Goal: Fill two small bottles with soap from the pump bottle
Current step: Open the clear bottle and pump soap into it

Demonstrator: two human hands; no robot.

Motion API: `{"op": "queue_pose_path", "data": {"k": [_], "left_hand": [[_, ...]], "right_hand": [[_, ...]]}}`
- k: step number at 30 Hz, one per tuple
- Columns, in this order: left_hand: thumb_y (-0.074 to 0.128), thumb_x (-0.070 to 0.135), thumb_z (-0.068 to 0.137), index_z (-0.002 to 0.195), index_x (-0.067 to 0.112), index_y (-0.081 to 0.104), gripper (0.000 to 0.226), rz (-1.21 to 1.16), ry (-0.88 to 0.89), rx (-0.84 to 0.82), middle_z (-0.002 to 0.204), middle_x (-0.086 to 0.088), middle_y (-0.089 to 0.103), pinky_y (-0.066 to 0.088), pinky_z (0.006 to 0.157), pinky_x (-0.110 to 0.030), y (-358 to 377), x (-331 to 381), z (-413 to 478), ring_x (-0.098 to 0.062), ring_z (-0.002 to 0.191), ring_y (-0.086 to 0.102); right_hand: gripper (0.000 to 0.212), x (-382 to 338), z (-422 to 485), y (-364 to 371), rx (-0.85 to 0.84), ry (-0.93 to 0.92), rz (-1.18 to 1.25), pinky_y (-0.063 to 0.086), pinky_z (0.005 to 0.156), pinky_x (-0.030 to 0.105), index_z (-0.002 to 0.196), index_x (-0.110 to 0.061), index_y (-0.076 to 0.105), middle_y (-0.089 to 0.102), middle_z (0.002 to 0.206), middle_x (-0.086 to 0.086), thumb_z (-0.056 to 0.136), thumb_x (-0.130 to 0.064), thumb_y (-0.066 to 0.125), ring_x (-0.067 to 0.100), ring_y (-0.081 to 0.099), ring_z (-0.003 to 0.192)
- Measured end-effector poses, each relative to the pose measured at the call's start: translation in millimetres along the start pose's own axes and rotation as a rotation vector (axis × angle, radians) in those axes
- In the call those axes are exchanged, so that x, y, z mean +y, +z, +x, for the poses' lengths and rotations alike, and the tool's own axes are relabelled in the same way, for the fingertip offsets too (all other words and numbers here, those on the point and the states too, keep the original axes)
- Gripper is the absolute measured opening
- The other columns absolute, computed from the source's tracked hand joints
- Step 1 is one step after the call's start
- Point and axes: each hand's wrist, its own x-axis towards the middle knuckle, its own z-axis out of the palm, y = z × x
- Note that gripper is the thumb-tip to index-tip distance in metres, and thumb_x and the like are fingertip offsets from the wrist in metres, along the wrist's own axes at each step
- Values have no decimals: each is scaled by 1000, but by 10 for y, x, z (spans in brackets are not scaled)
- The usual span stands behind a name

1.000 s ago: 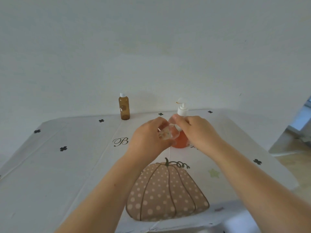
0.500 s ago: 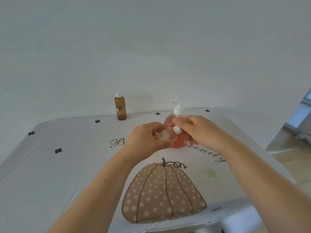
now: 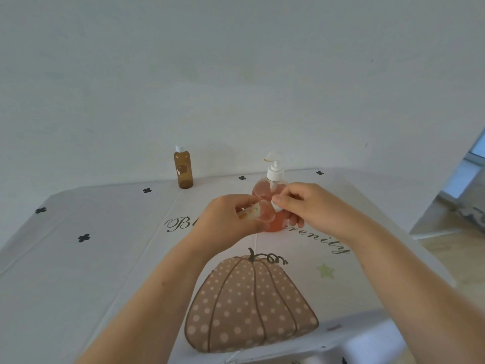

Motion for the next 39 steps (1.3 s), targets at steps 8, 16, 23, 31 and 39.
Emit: {"op": "queue_pose_path", "data": {"k": [8,16,23,31,39], "left_hand": [[74,47,81,99,30,72,25,-109,-73,-101,93,-3,71,47,75,-31,-14,-75,5,-12,82,64],[81,34,75,97,36,68,25,-165,-57,25,94,12,70,49,78,-24,-16,-63,26,-6,89,64],[84,30,73,90,44,61,32,-127,-14,121,97,18,68,45,73,-11,-7,-97,19,4,89,61],[82,28,76,109,33,64,38,-179,-27,194,98,19,66,44,72,-10,-24,-93,65,5,92,59],[78,35,78,108,38,61,34,-174,-24,270,96,22,62,43,60,-7,-30,17,131,14,81,55]], "right_hand": [[18,96,-30,-129,97,-65,173,56,88,34,104,-24,69,72,108,7,95,-9,66,20,70,91],[19,547,60,-22,190,207,-427,40,66,28,113,-19,62,59,100,-3,94,-22,64,19,58,88],[24,666,73,87,110,208,-599,46,86,31,121,-17,61,60,119,6,97,-24,61,26,60,109],[30,152,98,-147,376,-43,-360,42,84,25,130,-23,61,63,121,-4,100,-27,59,11,58,98],[34,-310,288,-210,353,-174,-204,34,93,18,137,-32,60,59,139,-11,106,-29,48,7,55,122]]}}
